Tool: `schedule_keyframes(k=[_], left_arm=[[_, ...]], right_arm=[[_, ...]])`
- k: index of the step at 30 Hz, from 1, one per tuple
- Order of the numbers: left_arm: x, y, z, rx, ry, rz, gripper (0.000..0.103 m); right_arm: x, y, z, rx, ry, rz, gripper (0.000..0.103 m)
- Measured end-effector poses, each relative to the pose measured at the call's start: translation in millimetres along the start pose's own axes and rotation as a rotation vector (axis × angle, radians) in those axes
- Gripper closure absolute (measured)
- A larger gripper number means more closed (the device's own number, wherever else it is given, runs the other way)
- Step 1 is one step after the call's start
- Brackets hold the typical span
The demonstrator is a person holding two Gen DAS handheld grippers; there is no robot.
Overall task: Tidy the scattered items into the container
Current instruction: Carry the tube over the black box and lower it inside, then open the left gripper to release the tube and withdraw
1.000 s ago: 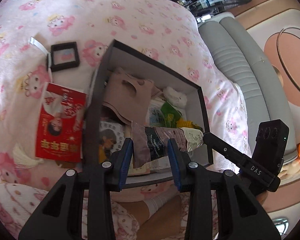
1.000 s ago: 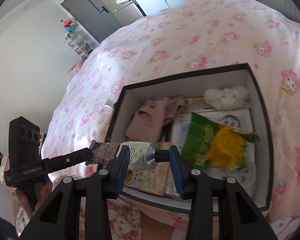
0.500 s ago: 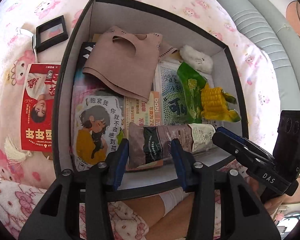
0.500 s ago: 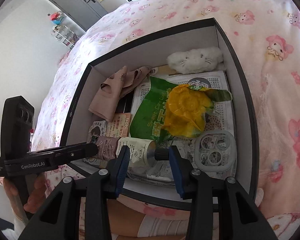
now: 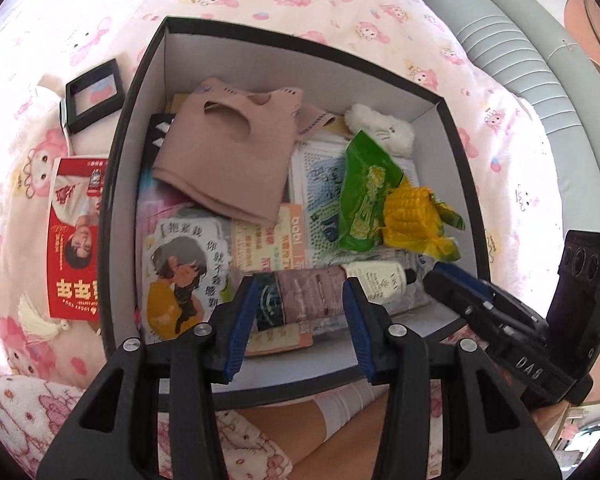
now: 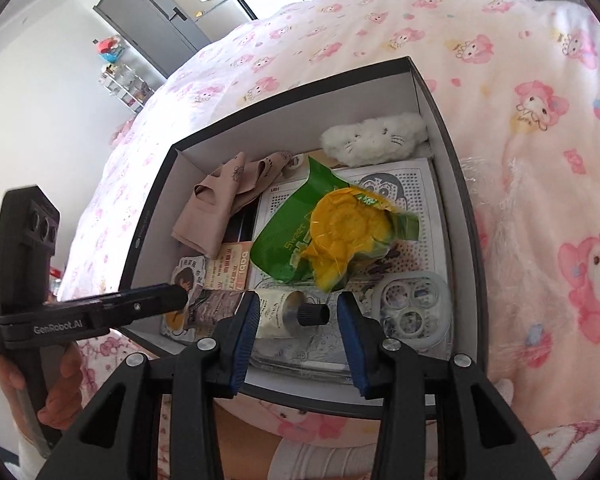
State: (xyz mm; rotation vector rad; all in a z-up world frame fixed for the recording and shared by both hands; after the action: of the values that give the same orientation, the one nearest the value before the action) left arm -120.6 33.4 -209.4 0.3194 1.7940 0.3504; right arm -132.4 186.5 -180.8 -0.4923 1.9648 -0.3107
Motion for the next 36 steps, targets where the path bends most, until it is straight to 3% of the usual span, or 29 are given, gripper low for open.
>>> schedule_keyframes(k=[6,10,13,16,20,26,30,36], left_arm=[[6.7,-4.1,-6.1,-0.036,0.016,-0.018,0.059],[9.0,-8.3,-0.1,-0.037,0.000,-0.013,0.059],[10.5,-12.1,3.2,-0.030,-0.012,-0.025,0.059],[12.1,-12.0,2.4,-0.024,-0.024,-0.025,0.059],[18.9,-11.5,-0.2,-0.006,-0.031,-0.060,0.058],[12.4,-24.0,7.8,-0.050,-0.033,-0.132,0.058],[-7.3,-22.9,7.8,-0.059,0.014,-0.104,0.058],[-13.4,-25.7,6.1,-0.076,0.033,-0.074,0.058]], right_arm=[[31.4,-14.3,8.2,-0.068,-0.112,0.031,0.065],[33.1,-31.3,9.8,-0.080,-0.120,-0.073,0.065],[30.2,-42.0,7.4,-0.085,-0.083,-0.122,0.065],[20.7,-41.6,6.1,-0.133,-0.030,-0.071,0.065],[9.6,-22.3,0.9,-0.082,0.020,-0.012,0.066],[7.4,-12.6,-1.9,-0.045,0.022,-0.003,0.066],[24.3,-19.7,-0.1,-0.062,-0.058,0.004,0.066],[37.8,-49.9,8.3,-0.126,-0.122,-0.095,0.064]])
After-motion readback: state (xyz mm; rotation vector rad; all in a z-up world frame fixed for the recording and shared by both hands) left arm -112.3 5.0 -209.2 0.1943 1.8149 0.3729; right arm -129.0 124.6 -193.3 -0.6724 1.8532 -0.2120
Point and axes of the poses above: each gripper's, at about its wrist camera, not at the fingertips, and x roughly the way its jaws point, y to its right, z to its underside, the point moved 10 cm from there along x, roughly the way its jaws point, and after that the axes turned 1 degree about -x, right-handed, at the moved point
